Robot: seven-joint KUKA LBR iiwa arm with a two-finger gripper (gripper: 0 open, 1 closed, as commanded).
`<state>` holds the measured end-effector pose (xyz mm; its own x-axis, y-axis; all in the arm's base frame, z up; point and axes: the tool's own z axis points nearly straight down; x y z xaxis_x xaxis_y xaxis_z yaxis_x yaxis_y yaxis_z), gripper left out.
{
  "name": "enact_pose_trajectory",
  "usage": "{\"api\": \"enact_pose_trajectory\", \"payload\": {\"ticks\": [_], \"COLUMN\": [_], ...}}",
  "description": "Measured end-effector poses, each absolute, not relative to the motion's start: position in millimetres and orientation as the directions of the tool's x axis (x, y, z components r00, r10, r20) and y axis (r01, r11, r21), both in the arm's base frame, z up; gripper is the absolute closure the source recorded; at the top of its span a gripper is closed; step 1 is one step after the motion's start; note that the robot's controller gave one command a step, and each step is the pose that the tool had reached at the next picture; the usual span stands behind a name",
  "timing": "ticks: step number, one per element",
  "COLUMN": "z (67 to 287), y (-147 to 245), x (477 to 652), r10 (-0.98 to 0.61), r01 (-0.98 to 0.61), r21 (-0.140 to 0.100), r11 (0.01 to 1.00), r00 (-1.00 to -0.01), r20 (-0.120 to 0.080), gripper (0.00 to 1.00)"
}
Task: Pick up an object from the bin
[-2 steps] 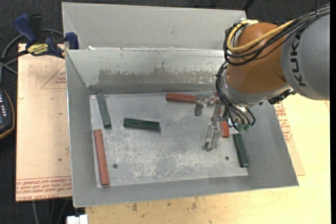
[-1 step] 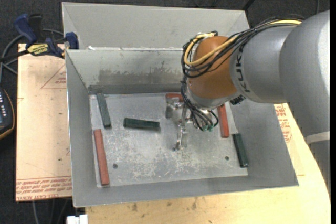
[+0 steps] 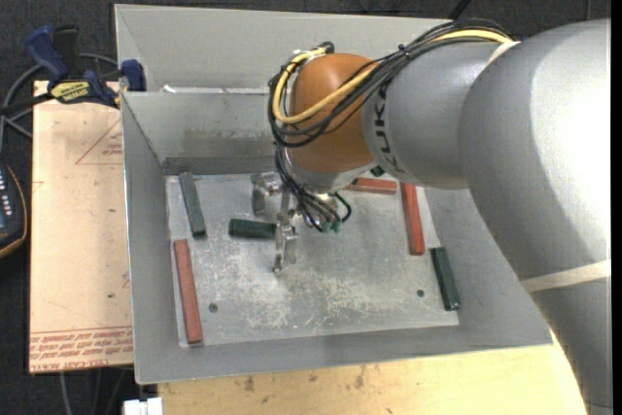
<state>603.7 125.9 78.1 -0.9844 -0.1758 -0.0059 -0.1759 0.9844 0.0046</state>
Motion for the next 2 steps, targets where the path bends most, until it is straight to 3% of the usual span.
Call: {"api": "enact_pose_trajectory", "payload": {"ticks": [1,2], "z": [78,183], "y": [121,127], "x": [603.7,605.9], "r10": [-0.169,-0.167], "r01": [-0.169,-0.167], "r21": [0.001,0.001], "r11": [0.986,0.986], "r00": [-0.986,-0.986], "r20": [-0.003,-0.012], "gripper": [1.00,1.00]}}
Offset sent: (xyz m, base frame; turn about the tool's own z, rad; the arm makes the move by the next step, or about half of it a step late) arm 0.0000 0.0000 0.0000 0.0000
